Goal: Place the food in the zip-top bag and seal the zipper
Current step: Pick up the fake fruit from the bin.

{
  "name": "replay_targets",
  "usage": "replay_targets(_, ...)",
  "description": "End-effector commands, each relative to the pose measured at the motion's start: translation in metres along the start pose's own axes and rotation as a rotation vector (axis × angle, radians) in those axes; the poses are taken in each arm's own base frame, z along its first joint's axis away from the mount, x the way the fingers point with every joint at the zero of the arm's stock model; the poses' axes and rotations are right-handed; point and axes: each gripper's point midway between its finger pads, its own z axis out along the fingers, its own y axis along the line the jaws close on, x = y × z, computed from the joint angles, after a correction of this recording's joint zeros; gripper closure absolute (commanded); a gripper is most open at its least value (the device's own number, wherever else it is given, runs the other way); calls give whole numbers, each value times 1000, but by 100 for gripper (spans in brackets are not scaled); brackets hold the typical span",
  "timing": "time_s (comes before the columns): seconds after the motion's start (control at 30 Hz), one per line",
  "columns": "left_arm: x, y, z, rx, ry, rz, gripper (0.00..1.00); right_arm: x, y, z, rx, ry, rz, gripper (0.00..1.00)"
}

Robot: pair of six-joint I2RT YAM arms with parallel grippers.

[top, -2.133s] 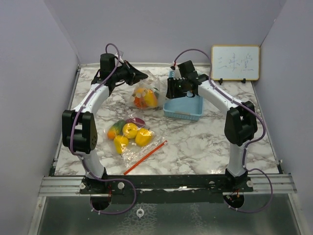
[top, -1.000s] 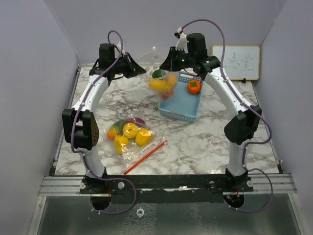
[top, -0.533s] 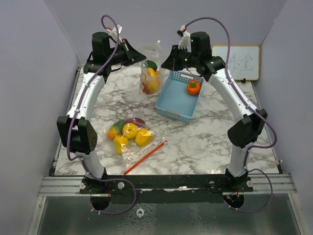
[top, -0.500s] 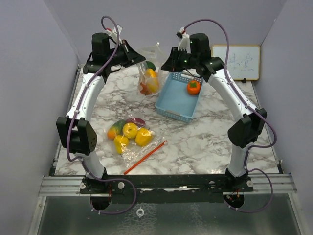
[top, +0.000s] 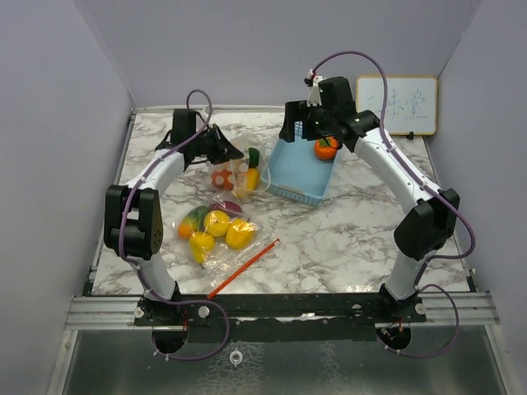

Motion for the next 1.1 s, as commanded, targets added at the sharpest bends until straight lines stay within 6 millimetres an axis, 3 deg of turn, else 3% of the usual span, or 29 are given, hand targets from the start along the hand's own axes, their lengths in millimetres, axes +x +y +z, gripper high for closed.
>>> replay_targets(0.0, -48, -89, -30, 200, -127, 157, 100, -13, -75, -10, 390, -43, -22, 0)
replay_targets(0.13, -59, -125, -45, 289, -158, 169, 100, 2, -111, 19, 528, 25, -59, 0)
replay_targets(0.3, -54, -136, -56, 309, -170, 157, 100, 20, -143, 52, 608, 67, -31, 0)
replay_targets(0.5, -45, -128, -57, 303, -158, 153, 100, 40, -180, 67, 727, 111, -28, 0)
replay_targets(0.67, -41, -123, -53, 294, -137, 154, 100, 41, -202, 71, 830, 90, -94, 0)
replay_targets(0.83, -38, -119, -50, 298, -115, 147, 100, 38, -213, 84, 850, 53, -132, 0)
replay_targets(1.07, -33, -115, -47, 302, -89, 137, 100, 57, -228, 113, 837, 71, -91, 0)
